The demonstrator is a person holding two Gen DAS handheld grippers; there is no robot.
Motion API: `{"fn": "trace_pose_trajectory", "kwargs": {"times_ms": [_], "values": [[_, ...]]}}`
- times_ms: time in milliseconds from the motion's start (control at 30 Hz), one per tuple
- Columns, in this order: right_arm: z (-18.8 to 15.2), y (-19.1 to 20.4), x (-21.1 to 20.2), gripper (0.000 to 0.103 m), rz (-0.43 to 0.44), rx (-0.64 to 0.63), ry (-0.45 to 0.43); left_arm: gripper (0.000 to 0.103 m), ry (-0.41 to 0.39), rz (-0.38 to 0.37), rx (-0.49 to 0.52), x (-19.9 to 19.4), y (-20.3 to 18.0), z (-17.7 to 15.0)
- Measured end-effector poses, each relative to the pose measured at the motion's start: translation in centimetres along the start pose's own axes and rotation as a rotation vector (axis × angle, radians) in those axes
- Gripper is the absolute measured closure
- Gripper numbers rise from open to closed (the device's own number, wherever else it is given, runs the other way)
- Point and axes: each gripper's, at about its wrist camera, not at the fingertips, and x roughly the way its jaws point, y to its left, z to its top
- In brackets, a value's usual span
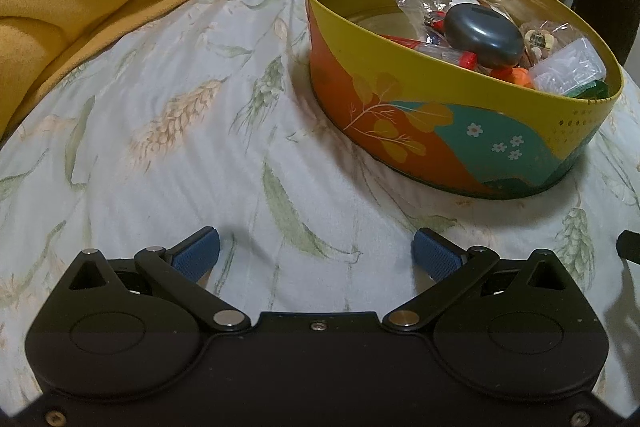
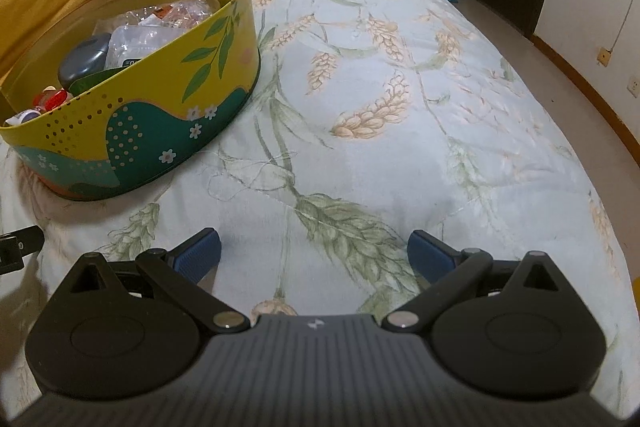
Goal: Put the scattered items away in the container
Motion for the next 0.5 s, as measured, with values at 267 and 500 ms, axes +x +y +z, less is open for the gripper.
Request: {"fn": "trace_pose_trajectory", "kwargs": {"times_ms": [267,500], "values": [[-0.02,0.01,-0.03,0.000,0.000,-0.003,-0.002,0.000,0.000,0.007,0.000,0.05,-0.13,-0.01],[-0.03,0.02,0.01,0.000,0.000,-0.005,-0.003,0.000,0.004,0.016,0.002,-0.04,-0.23,0.00]]}}
